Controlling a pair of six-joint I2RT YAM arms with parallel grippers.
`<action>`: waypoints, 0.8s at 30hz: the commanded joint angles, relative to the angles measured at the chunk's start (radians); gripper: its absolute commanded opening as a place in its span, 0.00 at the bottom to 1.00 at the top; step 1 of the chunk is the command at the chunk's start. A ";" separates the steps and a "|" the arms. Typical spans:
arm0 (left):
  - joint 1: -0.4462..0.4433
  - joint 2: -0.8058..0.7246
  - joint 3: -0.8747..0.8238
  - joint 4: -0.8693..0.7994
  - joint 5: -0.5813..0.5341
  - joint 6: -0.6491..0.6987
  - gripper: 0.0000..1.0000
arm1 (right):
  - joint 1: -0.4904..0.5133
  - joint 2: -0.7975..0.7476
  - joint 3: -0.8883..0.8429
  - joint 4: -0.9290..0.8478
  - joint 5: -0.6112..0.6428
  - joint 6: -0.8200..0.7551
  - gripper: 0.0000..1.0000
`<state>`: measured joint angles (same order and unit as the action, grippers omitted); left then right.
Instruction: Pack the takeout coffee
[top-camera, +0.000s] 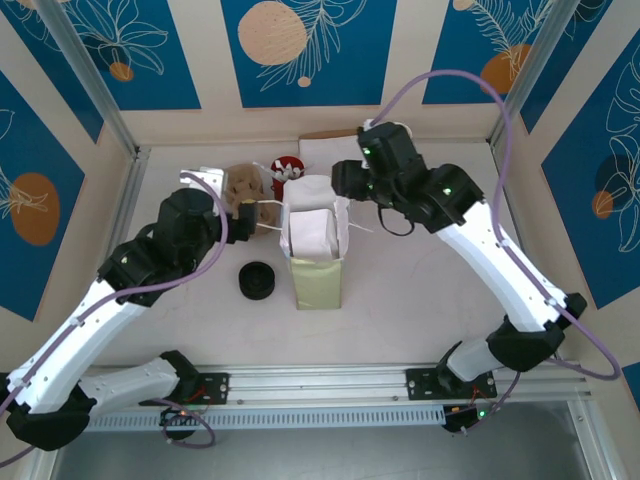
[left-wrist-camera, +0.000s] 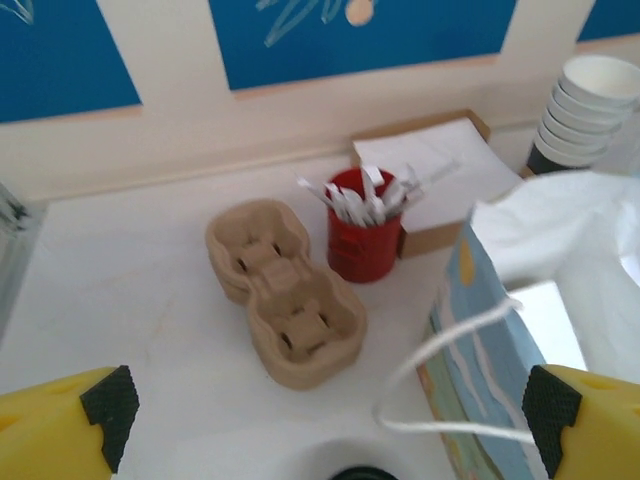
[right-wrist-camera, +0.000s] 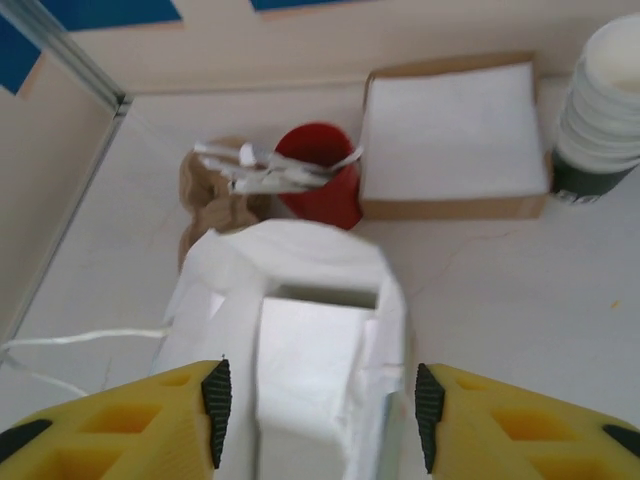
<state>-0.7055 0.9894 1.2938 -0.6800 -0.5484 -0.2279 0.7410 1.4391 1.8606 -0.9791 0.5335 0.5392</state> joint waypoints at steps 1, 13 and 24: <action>0.068 -0.041 -0.018 0.095 -0.051 0.107 1.00 | -0.068 -0.111 -0.103 0.065 0.056 -0.072 0.57; 0.440 -0.176 -0.535 0.549 -0.014 0.158 1.00 | -0.485 -0.446 -0.843 0.558 -0.042 -0.198 0.81; 0.610 0.006 -0.883 0.999 0.104 0.052 1.00 | -0.642 -0.340 -1.251 1.048 -0.040 -0.309 0.99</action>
<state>-0.1345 0.9676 0.4225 0.1329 -0.5140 -0.1238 0.1177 1.0828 0.6415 -0.1364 0.4976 0.2752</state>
